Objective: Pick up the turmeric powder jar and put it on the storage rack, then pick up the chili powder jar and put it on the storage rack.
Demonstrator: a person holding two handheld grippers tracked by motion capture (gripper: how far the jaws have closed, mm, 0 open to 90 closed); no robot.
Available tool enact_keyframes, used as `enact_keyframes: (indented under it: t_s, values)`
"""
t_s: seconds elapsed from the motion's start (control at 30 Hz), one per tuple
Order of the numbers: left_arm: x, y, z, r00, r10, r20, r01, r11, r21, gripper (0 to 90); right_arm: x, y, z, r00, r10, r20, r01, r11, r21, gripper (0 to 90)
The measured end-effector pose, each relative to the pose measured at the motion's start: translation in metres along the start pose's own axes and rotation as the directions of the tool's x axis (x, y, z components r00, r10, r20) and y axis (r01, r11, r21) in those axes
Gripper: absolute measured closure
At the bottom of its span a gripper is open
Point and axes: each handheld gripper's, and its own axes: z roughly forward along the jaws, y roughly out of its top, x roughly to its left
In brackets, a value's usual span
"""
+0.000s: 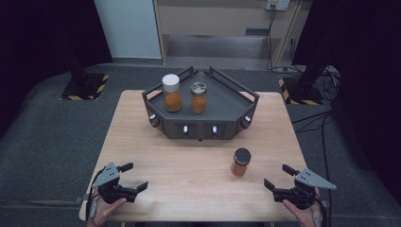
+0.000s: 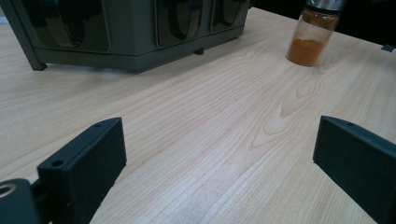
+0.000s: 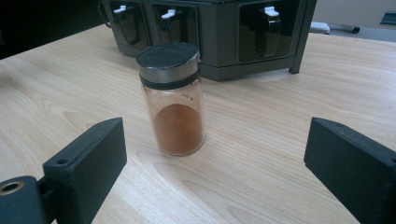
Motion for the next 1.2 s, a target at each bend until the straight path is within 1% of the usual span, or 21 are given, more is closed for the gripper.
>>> enact_keyframes:
  t_s: [0.47, 0.6, 0.7, 0.87, 0.97, 1.03, 1.13, 1.2]
  values:
    - [-0.0002, 0.0003, 0.0000, 1.0000, 0.005, 0.003, -0.005, 1.0000, 0.001, 1.8, 0.0010, 0.0007, -0.0007, 1.0000, 0.007, -0.001, -0.007, 1.000, 0.002, 4.7]
    - [0.0000, 0.0001, -0.0001, 1.0000, 0.005, 0.004, -0.005, 1.0000, 0.000, 1.8, 0.0013, 0.0000, -0.0021, 0.9999, 0.010, 0.002, -0.010, 1.000, -0.010, 4.7]
    - [-0.0001, -0.0001, -0.0003, 1.0000, 0.004, 0.004, -0.004, 1.0000, -0.001, 1.8, -0.0006, 0.0004, -0.0032, 0.9998, 0.014, -0.012, -0.014, 1.000, -0.012, 4.4]
    - [-0.0007, 0.0001, -0.0004, 1.0000, 0.006, 0.003, -0.006, 1.0000, -0.001, 1.8, -0.0007, 0.0018, -0.0049, 0.9999, 0.007, -0.012, -0.007, 1.000, -0.016, 3.7]
    - [-0.0006, 0.0002, -0.0004, 1.0000, 0.004, 0.002, -0.004, 1.0000, 0.000, 1.8, -0.0002, 0.0032, -0.0065, 0.9999, 0.012, -0.011, -0.012, 1.000, -0.019, 3.8]
    - [-0.0007, 0.0002, -0.0004, 1.0000, 0.005, 0.002, -0.005, 1.0000, 0.000, 1.8, -0.0016, 0.0035, -0.0079, 0.9996, 0.016, -0.021, -0.017, 0.999, -0.029, 5.1]
    - [-0.0008, 0.0003, -0.0004, 1.0000, 0.005, 0.002, -0.005, 1.0000, 0.001, 1.8, -0.0009, 0.0066, -0.0089, 0.9996, 0.013, -0.024, -0.014, 1.000, -0.028, 5.3]
    - [-0.0007, 0.0002, -0.0005, 1.0000, 0.005, 0.002, -0.005, 1.0000, -0.001, 1.8, -0.0011, 0.0085, -0.0088, 0.9994, 0.020, -0.027, -0.021, 0.999, -0.027, 5.3]
